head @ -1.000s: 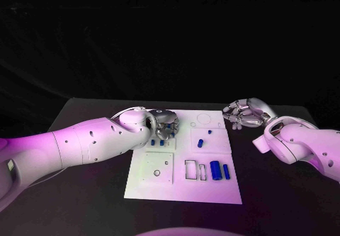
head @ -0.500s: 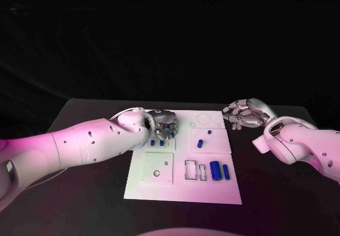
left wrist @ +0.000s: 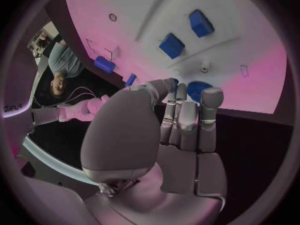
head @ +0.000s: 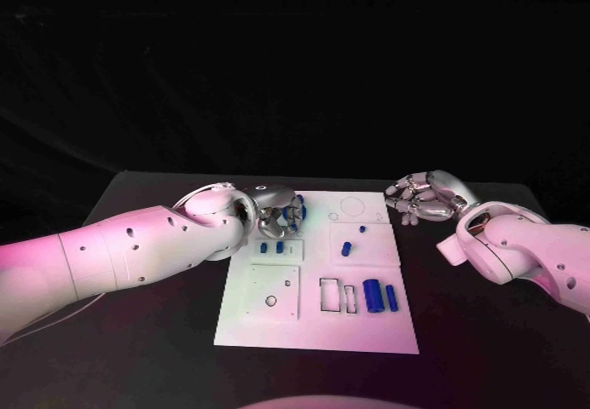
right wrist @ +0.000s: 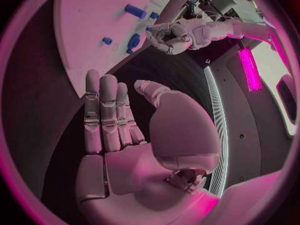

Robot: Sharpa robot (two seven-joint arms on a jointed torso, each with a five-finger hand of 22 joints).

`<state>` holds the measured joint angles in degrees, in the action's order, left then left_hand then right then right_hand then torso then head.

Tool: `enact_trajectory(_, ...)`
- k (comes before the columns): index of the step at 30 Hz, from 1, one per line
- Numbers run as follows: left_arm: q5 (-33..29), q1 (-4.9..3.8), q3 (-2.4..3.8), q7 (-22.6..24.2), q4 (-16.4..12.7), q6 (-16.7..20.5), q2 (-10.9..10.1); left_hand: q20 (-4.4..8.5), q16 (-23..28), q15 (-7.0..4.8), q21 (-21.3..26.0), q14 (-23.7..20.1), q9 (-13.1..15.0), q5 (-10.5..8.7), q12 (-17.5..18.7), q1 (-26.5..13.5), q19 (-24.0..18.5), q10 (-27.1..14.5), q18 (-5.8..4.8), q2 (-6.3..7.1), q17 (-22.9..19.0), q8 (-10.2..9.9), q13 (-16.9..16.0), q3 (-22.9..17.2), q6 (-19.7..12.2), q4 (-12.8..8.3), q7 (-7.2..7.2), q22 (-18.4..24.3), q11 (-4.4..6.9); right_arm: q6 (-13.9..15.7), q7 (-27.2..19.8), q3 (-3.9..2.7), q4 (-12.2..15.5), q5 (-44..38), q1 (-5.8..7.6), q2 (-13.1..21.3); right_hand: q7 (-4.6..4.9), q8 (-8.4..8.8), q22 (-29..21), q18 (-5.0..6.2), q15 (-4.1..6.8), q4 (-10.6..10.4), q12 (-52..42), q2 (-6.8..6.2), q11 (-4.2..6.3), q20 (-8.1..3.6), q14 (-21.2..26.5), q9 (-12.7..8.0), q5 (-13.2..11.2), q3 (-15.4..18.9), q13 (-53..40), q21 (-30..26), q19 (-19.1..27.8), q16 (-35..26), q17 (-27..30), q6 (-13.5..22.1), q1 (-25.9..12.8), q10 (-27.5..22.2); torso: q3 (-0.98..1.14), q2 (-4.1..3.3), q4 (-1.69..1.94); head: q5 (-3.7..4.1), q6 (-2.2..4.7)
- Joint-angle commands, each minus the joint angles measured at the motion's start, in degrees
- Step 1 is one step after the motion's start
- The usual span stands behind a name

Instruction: Assemble the parts on the task board

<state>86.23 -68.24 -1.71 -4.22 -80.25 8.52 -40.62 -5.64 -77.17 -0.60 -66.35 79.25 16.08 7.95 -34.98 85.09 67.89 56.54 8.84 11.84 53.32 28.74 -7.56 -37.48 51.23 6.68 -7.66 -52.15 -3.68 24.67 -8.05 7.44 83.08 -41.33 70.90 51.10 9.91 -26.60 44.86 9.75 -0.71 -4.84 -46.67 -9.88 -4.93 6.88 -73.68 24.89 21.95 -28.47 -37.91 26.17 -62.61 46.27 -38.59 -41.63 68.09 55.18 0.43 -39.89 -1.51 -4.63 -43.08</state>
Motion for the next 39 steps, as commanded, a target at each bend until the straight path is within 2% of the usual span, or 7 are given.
enact_trajectory(1,-3.7,0.05,0.25,1.3,-1.6,0.9,-1.5,-0.11,0.1,0.3,-0.3,0.2,-0.1,0.15,0.3,-0.6,0.0,0.3,-0.73,0.01,-0.2,-0.3,0.0,0.2,0.2,-0.3,-0.29,0.0,-0.23,-0.4,-0.4,0.0,0.1,-0.2,-0.1,0.1,0.12,-0.25,-0.1,0.61,-0.08,0.0,-0.2,0.47,-0.14,0.0,0.1,-0.1,0.3,-0.2,0.1,-0.3,-0.2,-0.2,-0.1,0.0,-0.1,-0.4,0.06,0.11,0.11,0.07,-0.08)
enact_trajectory(7,-5.0,0.03,0.45,1.1,-3.0,-1.3,-4.0,-0.17,0.1,0.29,-0.4,0.3,0.0,0.1,0.7,-1.2,0.0,0.6,-0.74,0.58,-0.4,-0.6,0.0,0.5,0.5,-0.5,-0.2,-0.1,-0.18,-0.3,-0.4,0.0,0.0,-0.2,-0.14,0.1,0.12,-0.25,-0.1,0.61,-0.08,0.0,-0.2,0.47,-0.14,0.0,0.1,-0.1,0.3,-0.2,0.1,-0.3,-0.2,-0.2,-0.1,0.0,-0.1,-0.4,0.11,0.12,0.13,-0.12,-0.13)
enact_trajectory(13,-5.3,0.04,0.49,0.9,-2.1,-2.3,-4.8,-0.17,0.1,0.29,-0.5,0.3,0.0,0.12,0.8,-1.3,0.0,0.6,-0.75,0.58,-0.4,-0.7,0.1,0.6,0.5,-0.4,-0.2,-0.2,-0.17,-0.2,-0.5,0.0,0.0,-0.2,-0.18,0.0,0.11,-0.26,-0.1,0.61,-0.08,0.0,-0.2,0.47,-0.14,0.01,0.1,-0.1,0.3,-0.2,0.1,-0.3,-0.2,-0.3,-0.1,0.0,-0.1,-0.4,0.01,0.12,0.05,-0.35,-0.21)
enact_trajectory(27,-5.1,0.08,0.49,1.1,0.1,-2.6,-4.1,-0.17,0.2,0.28,-0.5,0.2,0.0,0.16,1.0,-1.4,0.0,0.6,-0.75,0.49,-0.6,-0.8,0.1,0.5,0.6,-0.5,-0.17,-0.2,-0.15,-0.1,-0.5,0.0,0.0,-0.2,-0.27,0.0,0.11,-0.26,-0.1,0.61,-0.08,0.0,-0.2,0.47,-0.14,0.01,0.1,-0.1,0.3,-0.2,0.1,-0.3,-0.2,-0.3,-0.1,0.0,-0.1,-0.4,0.03,0.0,-0.16,-0.47,-0.04)
enact_trajectory(33,-4.8,0.08,0.48,0.9,0.8,-3.2,-3.7,-0.17,0.2,0.28,-0.4,0.2,0.0,0.14,1.0,-1.4,-0.1,0.6,-0.71,0.51,-0.7,-0.8,0.1,0.5,0.6,-0.5,-0.17,0.0,-0.15,-0.1,-0.5,0.0,0.1,-0.2,-0.27,0.0,0.11,-0.26,-0.1,0.61,-0.08,0.0,-0.2,0.47,-0.14,0.01,0.1,-0.1,0.3,-0.2,0.1,-0.3,-0.2,-0.3,-0.1,0.0,-0.1,-0.4,0.1,0.03,-0.08,-0.43,-0.17)
enact_trajectory(39,-4.7,0.09,0.46,0.6,1.2,-4.2,-3.3,-0.17,0.2,0.29,-0.3,0.1,0.0,0.1,1.1,-1.5,-0.2,0.6,-0.68,0.54,-0.9,-0.9,0.1,0.5,0.6,-0.5,-0.18,0.1,-0.17,-0.1,-0.5,-0.01,0.1,-0.2,-0.27,0.0,0.11,-0.26,-0.1,0.61,-0.08,0.0,-0.2,0.47,-0.14,0.01,0.1,-0.1,0.3,-0.2,0.1,-0.3,-0.2,-0.3,-0.1,0.0,-0.1,-0.4,0.02,0.03,-0.04,-0.41,-0.27)
